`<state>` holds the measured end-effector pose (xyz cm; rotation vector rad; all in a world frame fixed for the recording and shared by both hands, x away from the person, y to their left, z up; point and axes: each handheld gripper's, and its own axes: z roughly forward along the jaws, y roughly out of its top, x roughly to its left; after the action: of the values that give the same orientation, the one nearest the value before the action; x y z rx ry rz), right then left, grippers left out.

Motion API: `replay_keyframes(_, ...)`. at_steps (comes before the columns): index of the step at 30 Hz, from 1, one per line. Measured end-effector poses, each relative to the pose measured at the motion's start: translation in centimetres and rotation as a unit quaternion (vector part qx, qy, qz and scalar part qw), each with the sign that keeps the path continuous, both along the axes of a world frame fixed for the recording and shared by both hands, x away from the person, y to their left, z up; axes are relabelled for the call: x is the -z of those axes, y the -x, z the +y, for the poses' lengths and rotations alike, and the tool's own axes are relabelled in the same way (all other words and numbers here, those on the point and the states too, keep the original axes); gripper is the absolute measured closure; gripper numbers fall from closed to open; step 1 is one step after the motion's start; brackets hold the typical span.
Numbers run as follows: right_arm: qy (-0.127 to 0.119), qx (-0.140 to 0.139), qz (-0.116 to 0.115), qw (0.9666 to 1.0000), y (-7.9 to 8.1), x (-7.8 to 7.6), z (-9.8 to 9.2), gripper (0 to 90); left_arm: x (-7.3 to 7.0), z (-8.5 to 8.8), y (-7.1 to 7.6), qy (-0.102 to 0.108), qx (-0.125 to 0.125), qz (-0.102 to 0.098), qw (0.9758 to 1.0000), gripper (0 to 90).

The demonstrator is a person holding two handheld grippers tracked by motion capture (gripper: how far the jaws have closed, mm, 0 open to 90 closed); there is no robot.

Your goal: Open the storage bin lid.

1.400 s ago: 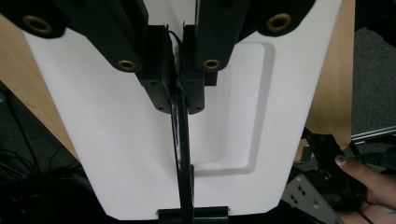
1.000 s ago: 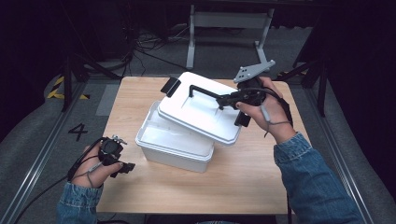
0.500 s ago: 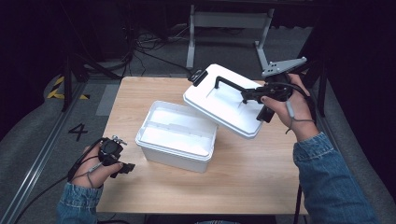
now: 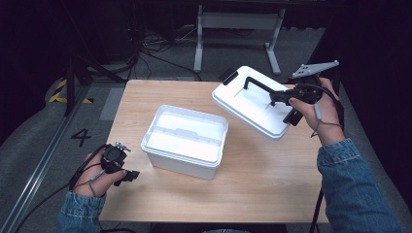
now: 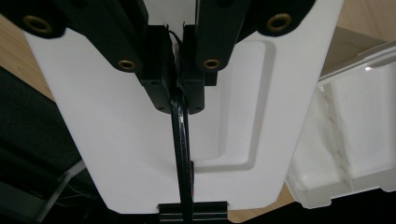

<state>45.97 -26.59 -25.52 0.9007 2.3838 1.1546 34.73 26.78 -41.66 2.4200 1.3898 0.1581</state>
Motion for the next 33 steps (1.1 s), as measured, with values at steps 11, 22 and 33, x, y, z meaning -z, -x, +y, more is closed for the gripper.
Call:
replay_keyframes(11, 0.012, 0.036, 0.014, 0.9992, -1.0, 1.7, -2.3, 85.3, 0.0, 0.1, 0.1, -0.002, -0.001, -0.001, 1.0, 29.0)
replay_keyframes(22, 0.023, 0.057, 0.037, 0.9974, -2.2, 4.8, -4.0, 85.2, 0.1, 0.2, 0.1, -0.003, -0.001, -0.002, 1.0, 29.0)
replay_keyframes(33, 0.032, 0.07, 0.062, 0.9951, -2.8, 8.2, -5.2, 85.2, 0.1, 0.1, -0.1, -0.001, -0.002, 0.0, 1.0, 29.0)
